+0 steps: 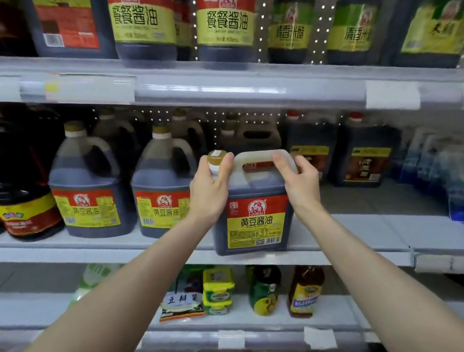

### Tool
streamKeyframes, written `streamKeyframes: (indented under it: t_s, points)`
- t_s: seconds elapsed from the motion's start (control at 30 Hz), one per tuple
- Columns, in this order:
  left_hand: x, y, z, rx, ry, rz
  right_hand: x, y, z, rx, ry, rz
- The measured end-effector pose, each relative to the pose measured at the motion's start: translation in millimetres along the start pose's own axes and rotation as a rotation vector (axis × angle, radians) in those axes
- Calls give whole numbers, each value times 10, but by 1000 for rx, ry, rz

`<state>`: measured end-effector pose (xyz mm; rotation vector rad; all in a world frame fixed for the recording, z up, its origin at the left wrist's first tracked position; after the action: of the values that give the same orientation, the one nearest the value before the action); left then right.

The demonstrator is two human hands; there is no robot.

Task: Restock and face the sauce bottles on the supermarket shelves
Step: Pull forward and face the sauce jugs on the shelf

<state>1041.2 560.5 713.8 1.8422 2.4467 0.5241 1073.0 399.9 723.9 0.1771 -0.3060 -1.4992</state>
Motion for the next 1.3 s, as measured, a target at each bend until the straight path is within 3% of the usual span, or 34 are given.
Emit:
streamKeyframes:
  t_s: [0.5,0.77,0.93,1.3]
  points:
    - [-209,532,208,58,84,-53,0,507,-421,-107,153,-36]
    - [-280,477,413,46,-87,-21,-25,491,-438,-139,96,1]
    - [-388,264,609,165,-256,10,-19,359,-677,-198,65,32]
    - [-438,38,1051,155,-253,77,-58,190,-1082,-222,29,99]
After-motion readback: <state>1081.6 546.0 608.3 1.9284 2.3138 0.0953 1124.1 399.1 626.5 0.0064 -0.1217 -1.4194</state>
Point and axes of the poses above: each hand's wrist, its own y-axis towards the middle knuckle, its own x-axis out of the back of the hand, z = x × y, the point moved 1 cm from there along y, towards the middle knuckle, and after that the axes turned 7 degrees about z, right-handed, at the moved point
